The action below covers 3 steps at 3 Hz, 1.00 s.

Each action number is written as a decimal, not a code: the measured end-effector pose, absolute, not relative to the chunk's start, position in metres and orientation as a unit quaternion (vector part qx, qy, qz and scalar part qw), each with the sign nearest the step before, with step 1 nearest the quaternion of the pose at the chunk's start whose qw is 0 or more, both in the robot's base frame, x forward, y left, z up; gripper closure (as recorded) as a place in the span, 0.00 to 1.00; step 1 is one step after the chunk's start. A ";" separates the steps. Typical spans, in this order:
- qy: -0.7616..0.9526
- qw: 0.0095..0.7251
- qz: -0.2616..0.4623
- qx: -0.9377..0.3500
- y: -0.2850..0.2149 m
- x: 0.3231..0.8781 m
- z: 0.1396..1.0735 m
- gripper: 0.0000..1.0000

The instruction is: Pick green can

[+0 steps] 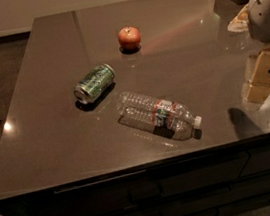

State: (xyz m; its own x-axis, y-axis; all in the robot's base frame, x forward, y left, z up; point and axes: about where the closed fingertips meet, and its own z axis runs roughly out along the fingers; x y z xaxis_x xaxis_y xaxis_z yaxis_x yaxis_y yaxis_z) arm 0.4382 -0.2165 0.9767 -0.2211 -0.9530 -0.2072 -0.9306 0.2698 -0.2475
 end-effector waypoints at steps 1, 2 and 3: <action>0.781 0.160 -0.035 -0.603 -0.217 0.438 0.977 0.00; 0.776 0.166 -0.032 -0.608 -0.212 0.452 0.974 0.00; 0.765 0.175 -0.017 -0.620 -0.200 0.477 0.969 0.00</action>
Offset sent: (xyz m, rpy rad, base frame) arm 0.0341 0.0082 -0.0128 0.0248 0.0071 0.0358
